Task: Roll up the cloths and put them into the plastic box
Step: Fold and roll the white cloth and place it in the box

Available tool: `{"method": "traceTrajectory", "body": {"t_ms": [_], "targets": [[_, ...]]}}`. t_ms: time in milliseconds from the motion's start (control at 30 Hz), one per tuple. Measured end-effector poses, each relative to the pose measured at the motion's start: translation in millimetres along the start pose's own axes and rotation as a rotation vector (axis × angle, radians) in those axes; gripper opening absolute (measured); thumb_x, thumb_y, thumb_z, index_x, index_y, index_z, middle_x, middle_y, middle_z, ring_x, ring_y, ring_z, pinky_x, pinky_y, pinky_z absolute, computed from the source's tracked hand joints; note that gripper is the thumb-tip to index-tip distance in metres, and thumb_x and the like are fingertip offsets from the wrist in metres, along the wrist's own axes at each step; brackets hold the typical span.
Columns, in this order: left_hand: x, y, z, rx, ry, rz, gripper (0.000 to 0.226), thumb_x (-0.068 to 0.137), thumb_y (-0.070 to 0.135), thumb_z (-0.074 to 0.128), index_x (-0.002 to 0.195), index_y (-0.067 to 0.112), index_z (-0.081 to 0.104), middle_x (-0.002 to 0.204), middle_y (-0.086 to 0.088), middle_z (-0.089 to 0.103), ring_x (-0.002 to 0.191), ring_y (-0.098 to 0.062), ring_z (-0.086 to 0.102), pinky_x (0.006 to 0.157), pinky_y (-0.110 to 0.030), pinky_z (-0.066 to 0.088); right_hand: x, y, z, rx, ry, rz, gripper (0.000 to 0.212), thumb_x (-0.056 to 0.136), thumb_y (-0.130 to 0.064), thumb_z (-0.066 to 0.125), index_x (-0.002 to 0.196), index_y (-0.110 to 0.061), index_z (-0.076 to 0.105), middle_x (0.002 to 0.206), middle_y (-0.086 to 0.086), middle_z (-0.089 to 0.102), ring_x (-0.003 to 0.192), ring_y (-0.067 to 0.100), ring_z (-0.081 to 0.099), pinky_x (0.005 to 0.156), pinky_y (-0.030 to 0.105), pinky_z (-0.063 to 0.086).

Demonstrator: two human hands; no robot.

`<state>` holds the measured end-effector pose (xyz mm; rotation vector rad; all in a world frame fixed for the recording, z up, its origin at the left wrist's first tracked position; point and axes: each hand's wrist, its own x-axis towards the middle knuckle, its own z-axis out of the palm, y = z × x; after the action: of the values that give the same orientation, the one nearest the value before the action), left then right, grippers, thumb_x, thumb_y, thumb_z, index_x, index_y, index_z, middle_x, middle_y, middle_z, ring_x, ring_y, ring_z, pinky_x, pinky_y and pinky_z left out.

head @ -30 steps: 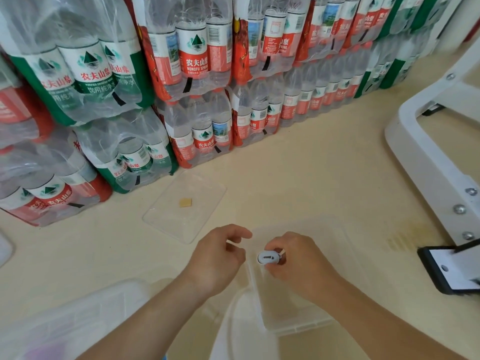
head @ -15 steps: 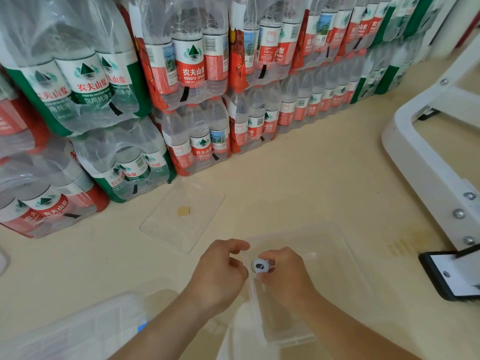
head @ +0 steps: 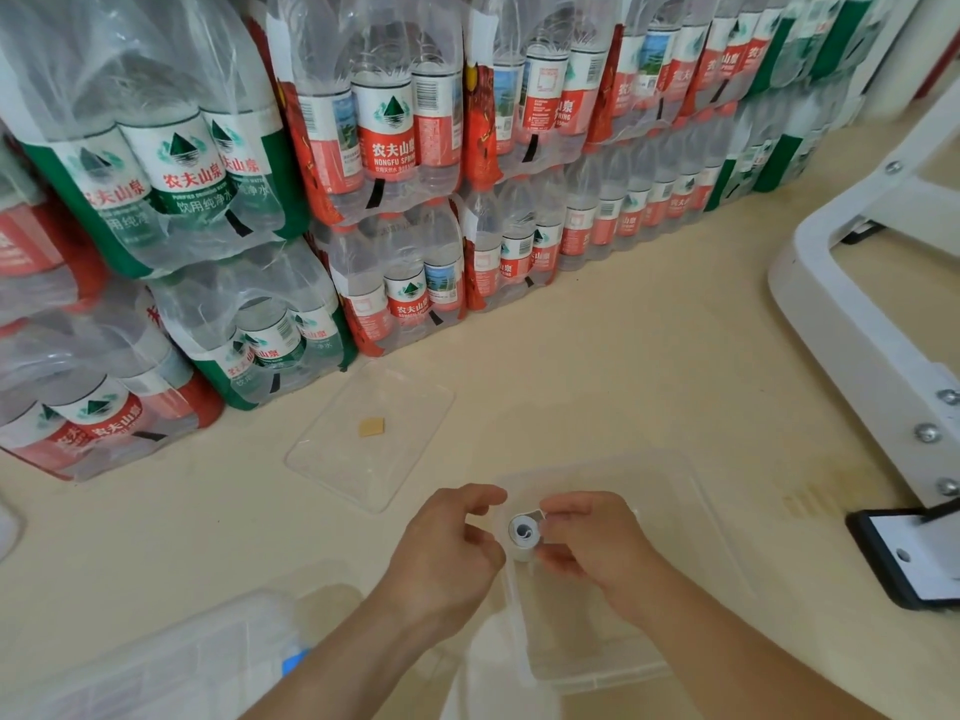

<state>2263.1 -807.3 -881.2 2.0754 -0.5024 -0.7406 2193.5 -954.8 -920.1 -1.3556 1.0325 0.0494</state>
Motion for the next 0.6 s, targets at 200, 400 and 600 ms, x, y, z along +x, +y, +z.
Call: {"method": "traceTrajectory", "body": {"t_ms": [200,400,600], "targets": [[-1,0,-1,-0.063,-0.008,-0.022,0.046,0.083,0.002,0.053,0.098,0.045,0.057,0.107,0.013,0.053,0.072,-0.003,0.058,0.066,-0.014,0.042,-1,-5,-2,-0.01,-0.011,0.042,0.02,0.083,0.006,0.057,0.094,-0.008,0.065,0.1,0.013,0.064,0.071,0.032,0.064,0.071,0.042,0.055],[-2,5,-2,-0.062,-0.003,-0.019,0.046,0.083,0.001,0.052,0.096,0.045,0.056,0.109,0.01,0.053,0.072,-0.005,0.058,0.066,-0.015,0.043,-5,0,-2,-0.002,0.007,0.106,0.04,0.075,0.004,0.068,0.112,-0.009,0.057,0.088,0.016,0.063,0.061,0.027,0.055,0.064,0.037,0.047],[-3,5,-9,-0.067,0.01,-0.028,0.045,0.083,0.001,0.051,0.097,0.043,0.057,0.108,0.011,0.053,0.072,-0.007,0.058,0.062,-0.013,0.045,-14,-5,-5,-0.094,-0.023,0.116,0.034,0.083,-0.004,0.064,0.115,-0.012,0.055,0.089,0.014,0.06,0.058,0.022,0.055,0.068,0.039,0.056]]}}
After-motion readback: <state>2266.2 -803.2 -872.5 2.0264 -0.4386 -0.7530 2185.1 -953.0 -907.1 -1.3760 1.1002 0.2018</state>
